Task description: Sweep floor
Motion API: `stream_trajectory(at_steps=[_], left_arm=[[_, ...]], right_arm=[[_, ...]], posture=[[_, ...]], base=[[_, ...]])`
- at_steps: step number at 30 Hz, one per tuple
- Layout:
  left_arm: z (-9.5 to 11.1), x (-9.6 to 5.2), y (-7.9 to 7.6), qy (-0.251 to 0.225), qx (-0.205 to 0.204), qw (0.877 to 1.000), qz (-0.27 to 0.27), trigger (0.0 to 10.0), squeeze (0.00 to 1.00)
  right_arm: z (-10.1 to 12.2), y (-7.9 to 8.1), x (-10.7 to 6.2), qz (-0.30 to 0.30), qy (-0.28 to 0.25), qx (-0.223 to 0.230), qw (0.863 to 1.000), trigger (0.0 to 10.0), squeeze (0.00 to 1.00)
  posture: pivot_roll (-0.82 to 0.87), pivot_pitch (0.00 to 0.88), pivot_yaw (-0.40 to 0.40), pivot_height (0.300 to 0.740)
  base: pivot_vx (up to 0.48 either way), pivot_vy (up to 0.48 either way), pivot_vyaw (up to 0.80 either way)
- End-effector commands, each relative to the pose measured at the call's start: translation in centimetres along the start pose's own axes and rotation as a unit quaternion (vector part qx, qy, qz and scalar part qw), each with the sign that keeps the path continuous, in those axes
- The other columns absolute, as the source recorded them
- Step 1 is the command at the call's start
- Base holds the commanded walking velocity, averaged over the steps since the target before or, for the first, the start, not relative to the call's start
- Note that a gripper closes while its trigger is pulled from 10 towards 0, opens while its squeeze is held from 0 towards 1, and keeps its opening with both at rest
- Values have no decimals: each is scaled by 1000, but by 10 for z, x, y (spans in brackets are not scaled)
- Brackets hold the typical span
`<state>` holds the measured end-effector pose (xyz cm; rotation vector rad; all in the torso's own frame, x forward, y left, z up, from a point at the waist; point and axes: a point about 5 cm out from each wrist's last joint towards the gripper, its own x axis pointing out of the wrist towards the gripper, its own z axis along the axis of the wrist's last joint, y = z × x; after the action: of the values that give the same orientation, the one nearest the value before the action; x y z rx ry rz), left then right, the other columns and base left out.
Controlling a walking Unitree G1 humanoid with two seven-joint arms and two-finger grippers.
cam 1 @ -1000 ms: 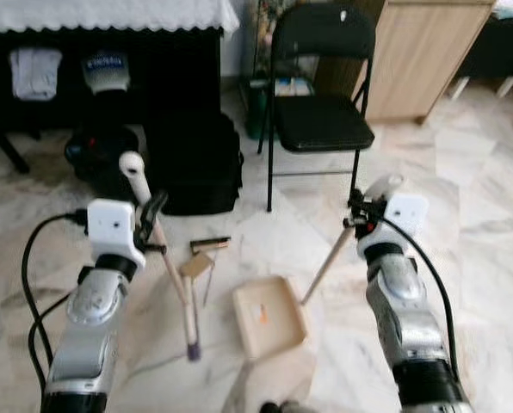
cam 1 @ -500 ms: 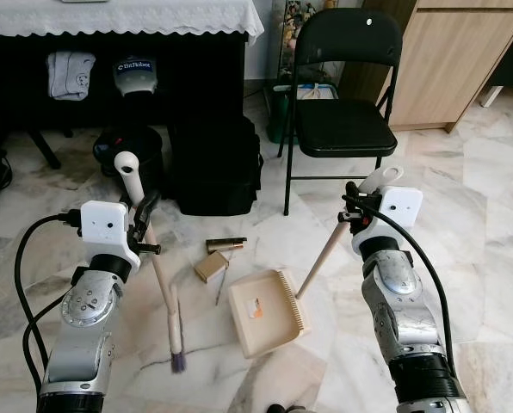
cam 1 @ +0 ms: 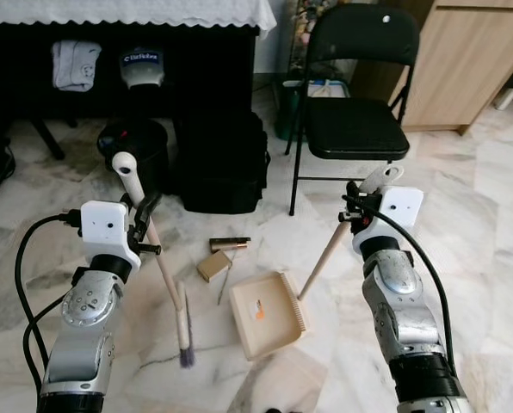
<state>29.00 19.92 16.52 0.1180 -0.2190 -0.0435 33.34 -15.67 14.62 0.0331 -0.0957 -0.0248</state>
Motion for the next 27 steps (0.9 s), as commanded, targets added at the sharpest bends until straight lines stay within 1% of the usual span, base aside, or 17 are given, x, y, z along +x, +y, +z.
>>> stream_trajectory(at_steps=[1, 27], left_arm=[[3, 0, 2, -6, 8, 1000, 1, 10000, 0], [4, 1, 3, -2, 17, 1000, -2, 10000, 0]], right_arm=[[11, 2, 3, 2, -29, 5, 1000, 10000, 0], [11, 3, 3, 1, -33, 11, 999, 10000, 0]], posture=[[-81, 172, -37, 740], [-74, 171, -29, 740]], base=[[341, 0, 0], [345, 0, 0]])
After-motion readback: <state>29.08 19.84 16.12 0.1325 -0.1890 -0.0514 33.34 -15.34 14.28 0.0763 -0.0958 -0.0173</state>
